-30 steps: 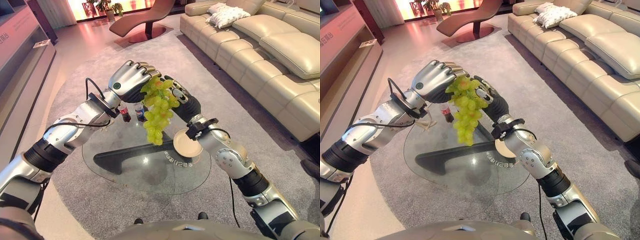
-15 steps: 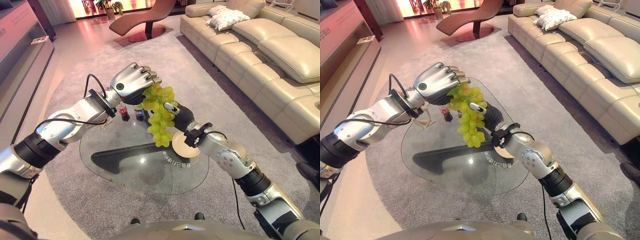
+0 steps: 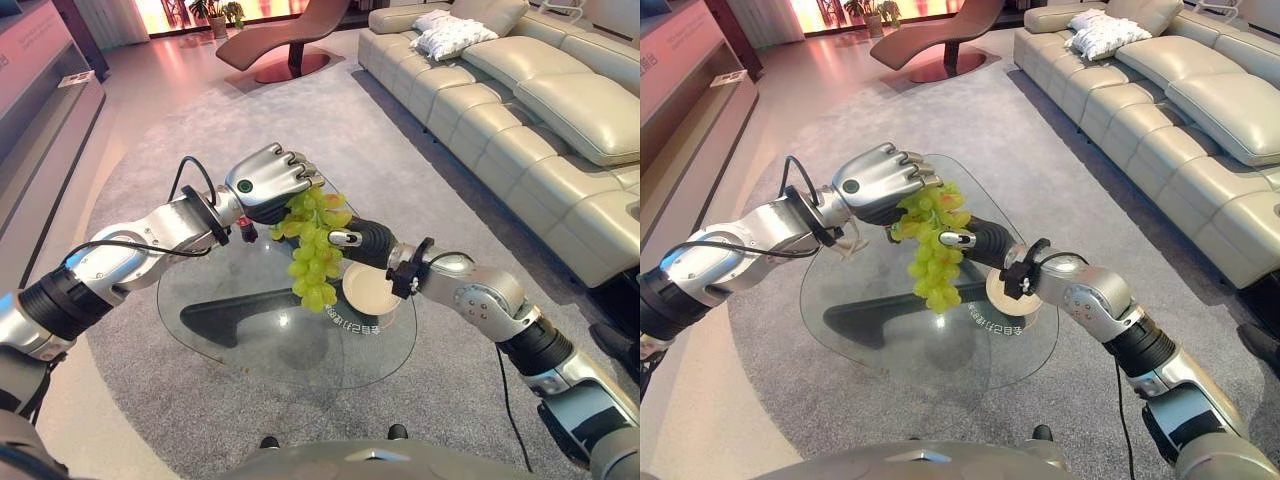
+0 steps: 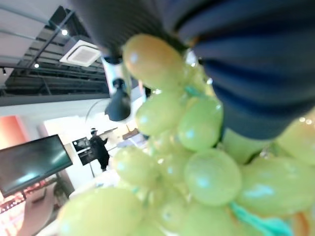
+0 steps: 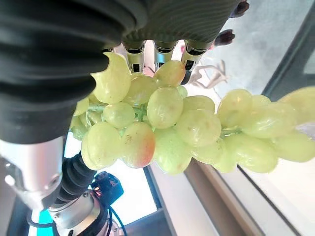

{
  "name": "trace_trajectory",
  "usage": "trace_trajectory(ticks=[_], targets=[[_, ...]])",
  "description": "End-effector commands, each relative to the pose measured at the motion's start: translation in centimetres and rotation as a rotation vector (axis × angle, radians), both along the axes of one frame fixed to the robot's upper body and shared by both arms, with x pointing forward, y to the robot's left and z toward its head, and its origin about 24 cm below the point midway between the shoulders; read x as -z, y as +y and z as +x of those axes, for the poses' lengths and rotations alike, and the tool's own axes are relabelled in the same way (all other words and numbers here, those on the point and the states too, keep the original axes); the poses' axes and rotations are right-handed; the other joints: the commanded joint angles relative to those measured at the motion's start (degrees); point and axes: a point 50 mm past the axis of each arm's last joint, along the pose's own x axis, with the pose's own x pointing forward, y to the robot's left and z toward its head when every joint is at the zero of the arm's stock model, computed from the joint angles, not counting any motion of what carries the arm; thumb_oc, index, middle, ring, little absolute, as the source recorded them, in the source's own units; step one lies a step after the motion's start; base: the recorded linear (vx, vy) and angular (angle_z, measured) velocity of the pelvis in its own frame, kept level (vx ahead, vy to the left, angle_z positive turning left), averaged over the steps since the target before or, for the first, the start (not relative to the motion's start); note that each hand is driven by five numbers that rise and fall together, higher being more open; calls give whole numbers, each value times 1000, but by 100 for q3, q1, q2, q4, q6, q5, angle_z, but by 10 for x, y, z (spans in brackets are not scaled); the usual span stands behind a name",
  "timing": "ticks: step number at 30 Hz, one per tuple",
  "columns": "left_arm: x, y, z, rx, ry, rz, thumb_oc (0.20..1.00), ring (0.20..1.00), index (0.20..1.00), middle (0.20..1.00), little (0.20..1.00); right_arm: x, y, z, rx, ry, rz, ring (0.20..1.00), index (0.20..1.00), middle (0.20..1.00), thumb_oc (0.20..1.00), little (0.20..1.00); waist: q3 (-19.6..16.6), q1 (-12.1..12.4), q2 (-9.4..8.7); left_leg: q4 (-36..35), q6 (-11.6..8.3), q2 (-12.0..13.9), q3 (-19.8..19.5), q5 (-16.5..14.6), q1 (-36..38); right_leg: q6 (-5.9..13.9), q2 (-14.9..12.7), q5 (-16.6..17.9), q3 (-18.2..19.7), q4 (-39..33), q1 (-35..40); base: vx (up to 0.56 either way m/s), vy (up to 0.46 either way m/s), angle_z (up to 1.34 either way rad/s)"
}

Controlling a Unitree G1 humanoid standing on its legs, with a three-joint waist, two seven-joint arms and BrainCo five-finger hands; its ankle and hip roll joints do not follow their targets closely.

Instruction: Pick up fruits into the plate

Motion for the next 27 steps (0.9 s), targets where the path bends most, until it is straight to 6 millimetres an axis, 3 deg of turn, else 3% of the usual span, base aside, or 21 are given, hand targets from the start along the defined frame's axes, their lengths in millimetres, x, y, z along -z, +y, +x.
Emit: trace_trajectory(ticks=[1, 2, 3, 14, 15, 16, 27], targets=[[-84, -22, 3, 56, -338, -94, 200, 200, 200, 200, 200, -12, 52, -32, -348, 22, 73, 724, 724, 724, 724, 724, 14, -2, -232, 322, 222, -271, -216, -760, -31, -23, 119, -824, -106, 494, 245, 0, 0, 0], [-84, -23, 3, 58, -337, -97, 200, 200, 200, 200, 200, -12, 53, -32, -353, 25, 72, 821, 821, 821, 821, 821, 18, 0, -237, 325, 224, -272, -220, -760, -31, -27, 122, -824, -104, 496, 248, 0, 0, 0], [-84, -25, 3, 60, -337, -103, 200, 200, 200, 200, 200, -11, 55, -33, -359, 28, 71, 1000, 1000, 1000, 1000, 1000, 18, 2, -240, 322, 224, -272, -225, -762, -26, -28, 122, -828, -104, 492, 254, 0, 0, 0], [-88, -40, 1, 93, -366, -202, 200, 200, 200, 200, 200, -5, 70, -40, -398, 97, 68, 1000, 1000, 1000, 1000, 1000, -7, 7, -282, 318, 231, -277, -233, -768, -21, -36, 131, -848, -96, 491, 266, 0, 0, 0], [-88, -42, 1, 94, -365, -208, 200, 200, 200, 200, 200, -6, 72, -40, -396, 97, 79, 693, 693, 693, 693, 693, -3, 6, -284, 320, 230, -275, -235, -771, -20, -36, 131, -851, -97, 494, 265, 0, 0, 0], [-89, -44, 0, 96, -367, -214, 200, 200, 200, 200, 200, -6, 74, -41, -395, 95, 84, 200, 200, 200, 200, 200, 1, 1, -284, 321, 229, -274, -235, -772, -16, -35, 131, -855, -98, 501, 267, 0, 0, 0], [-88, -51, 0, 80, -340, -227, 200, 200, 200, 200, 200, -11, 80, -36, -282, 85, 154, 200, 200, 200, 200, 200, 5, -23, -262, 318, 231, -276, -225, -782, -7, -25, 133, -866, -97, 504, 265, 0, 0, 0]])
